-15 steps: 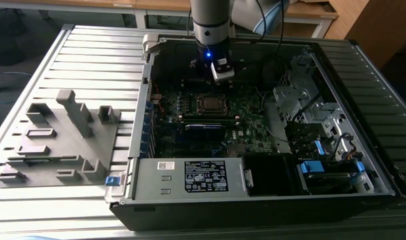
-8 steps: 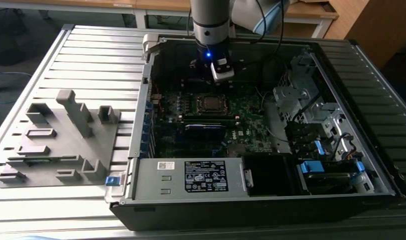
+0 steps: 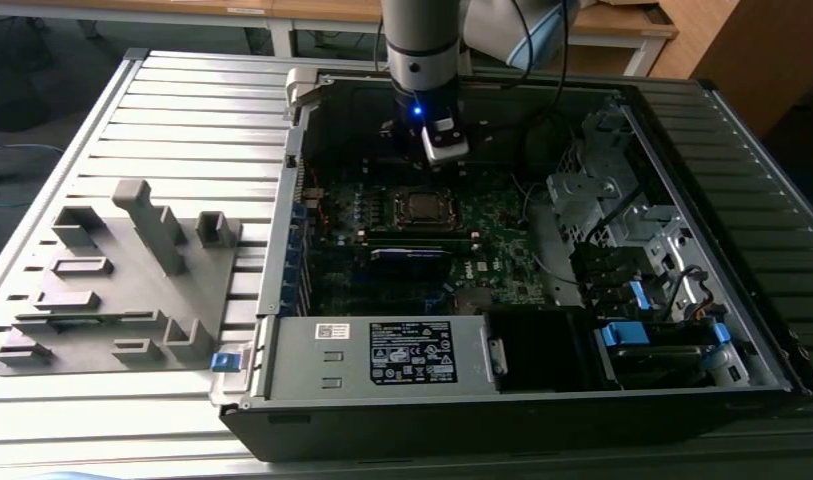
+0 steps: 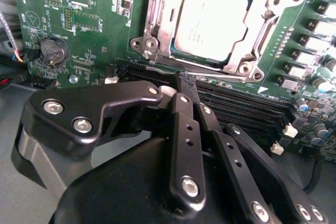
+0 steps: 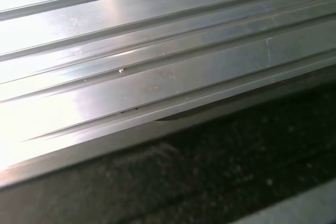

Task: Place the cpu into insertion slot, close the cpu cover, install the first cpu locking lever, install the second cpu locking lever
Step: 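Install the first cpu locking lever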

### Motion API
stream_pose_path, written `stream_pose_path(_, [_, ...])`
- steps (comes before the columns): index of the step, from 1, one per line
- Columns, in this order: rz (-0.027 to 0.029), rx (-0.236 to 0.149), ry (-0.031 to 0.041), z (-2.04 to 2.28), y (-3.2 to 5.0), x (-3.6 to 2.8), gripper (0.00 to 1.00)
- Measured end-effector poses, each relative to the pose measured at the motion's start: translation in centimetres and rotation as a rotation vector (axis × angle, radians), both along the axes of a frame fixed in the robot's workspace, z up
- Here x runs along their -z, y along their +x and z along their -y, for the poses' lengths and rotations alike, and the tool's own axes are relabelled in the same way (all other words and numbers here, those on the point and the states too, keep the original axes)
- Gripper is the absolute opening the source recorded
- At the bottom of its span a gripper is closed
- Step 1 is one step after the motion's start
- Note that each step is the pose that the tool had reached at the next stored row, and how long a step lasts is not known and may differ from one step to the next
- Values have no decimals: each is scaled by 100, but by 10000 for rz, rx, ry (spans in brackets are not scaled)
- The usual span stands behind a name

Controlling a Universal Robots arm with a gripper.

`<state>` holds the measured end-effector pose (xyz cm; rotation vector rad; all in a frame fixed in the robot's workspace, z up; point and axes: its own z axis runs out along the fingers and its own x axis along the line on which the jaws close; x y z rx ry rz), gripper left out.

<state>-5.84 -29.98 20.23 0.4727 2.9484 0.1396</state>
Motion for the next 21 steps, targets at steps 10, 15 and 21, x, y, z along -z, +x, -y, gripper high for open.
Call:
stream_pose_path(10, [-1, 361, -7, 0, 25, 25, 11])
stream_pose_path(15, [0, 534, -6, 0, 37, 34, 11])
stream_pose_path(21, [-3, 720, -14, 0, 37, 50, 11])
